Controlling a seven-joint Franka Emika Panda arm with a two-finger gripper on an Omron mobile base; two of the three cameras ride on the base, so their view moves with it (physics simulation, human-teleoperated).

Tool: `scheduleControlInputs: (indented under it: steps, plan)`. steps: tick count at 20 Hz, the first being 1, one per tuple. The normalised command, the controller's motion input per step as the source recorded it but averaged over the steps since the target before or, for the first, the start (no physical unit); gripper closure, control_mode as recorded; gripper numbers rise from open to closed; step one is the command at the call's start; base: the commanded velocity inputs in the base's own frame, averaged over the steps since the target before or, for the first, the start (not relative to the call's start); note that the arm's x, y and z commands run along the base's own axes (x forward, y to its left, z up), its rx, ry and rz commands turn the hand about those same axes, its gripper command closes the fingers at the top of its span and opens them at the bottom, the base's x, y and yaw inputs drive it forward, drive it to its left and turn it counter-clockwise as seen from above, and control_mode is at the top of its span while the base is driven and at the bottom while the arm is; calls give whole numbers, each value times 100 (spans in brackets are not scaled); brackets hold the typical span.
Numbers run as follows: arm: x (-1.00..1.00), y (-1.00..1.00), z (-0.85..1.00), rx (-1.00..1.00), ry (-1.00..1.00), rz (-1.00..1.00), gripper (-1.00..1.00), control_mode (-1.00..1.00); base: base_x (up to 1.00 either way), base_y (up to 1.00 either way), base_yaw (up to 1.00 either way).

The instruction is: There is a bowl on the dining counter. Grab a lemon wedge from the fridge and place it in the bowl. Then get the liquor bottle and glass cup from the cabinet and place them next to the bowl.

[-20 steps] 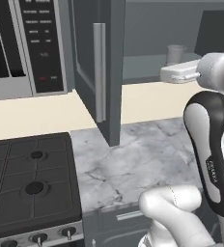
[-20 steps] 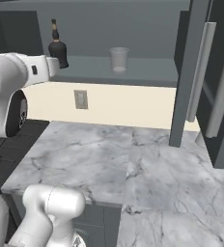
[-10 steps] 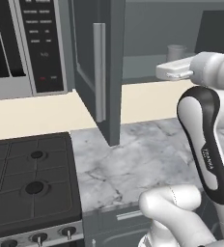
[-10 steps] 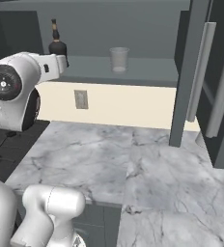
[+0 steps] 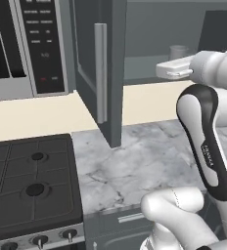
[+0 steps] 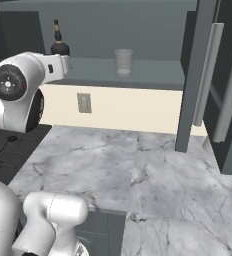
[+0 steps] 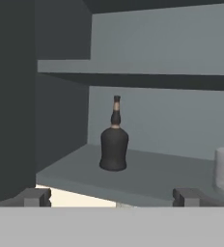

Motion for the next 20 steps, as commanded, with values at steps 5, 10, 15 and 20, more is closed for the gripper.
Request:
scheduleControlInputs:
  steps: [5, 10, 15, 20]
  plan:
    - [15, 0, 8, 0, 0, 0, -100, -100, 0, 0, 0]
    - [40, 1, 11, 0, 0, 0, -100, -100, 0, 0, 0]
    - [41, 1, 8, 0, 0, 0, -100, -100, 0, 0, 0]
    - [41, 2, 10, 0, 0, 0, -100, -100, 0, 0, 0]
